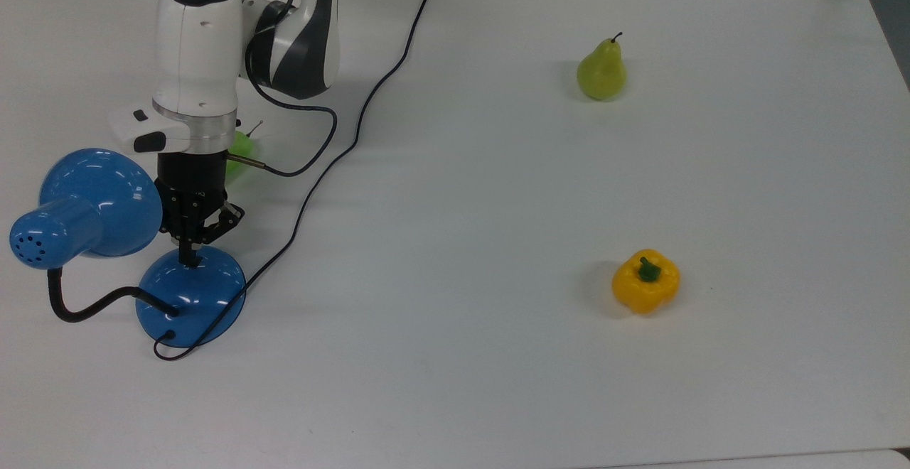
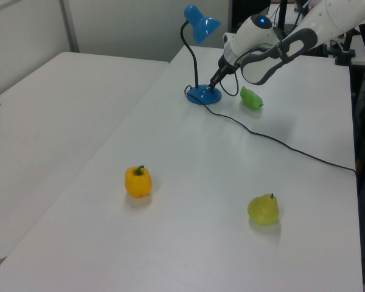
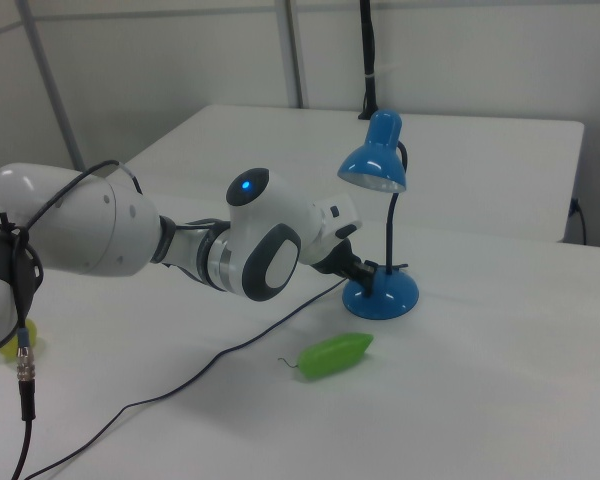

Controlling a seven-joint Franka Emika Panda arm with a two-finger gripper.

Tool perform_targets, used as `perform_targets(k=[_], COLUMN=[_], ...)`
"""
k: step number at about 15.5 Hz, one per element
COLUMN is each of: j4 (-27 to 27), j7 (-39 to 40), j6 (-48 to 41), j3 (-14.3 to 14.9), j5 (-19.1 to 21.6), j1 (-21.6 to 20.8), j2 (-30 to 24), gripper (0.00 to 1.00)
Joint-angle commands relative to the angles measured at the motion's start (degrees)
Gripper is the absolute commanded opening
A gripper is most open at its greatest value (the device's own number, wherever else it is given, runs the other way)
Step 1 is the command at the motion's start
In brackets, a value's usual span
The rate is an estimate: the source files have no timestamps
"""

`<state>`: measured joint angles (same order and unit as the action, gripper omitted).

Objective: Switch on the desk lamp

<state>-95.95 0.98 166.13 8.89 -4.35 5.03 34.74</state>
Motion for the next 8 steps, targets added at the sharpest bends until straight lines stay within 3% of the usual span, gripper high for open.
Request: perform_targets(k=[1,8], j4=[-0.20,-0.20], j7=[-0.10,-0.10], j6=[0.77,0.95], j3=[0.16,0.16], j5=[0.49,0.57], j1=[-0.37,-0.37], j2=[0.07,0.95], gripper=[0.00,0.00])
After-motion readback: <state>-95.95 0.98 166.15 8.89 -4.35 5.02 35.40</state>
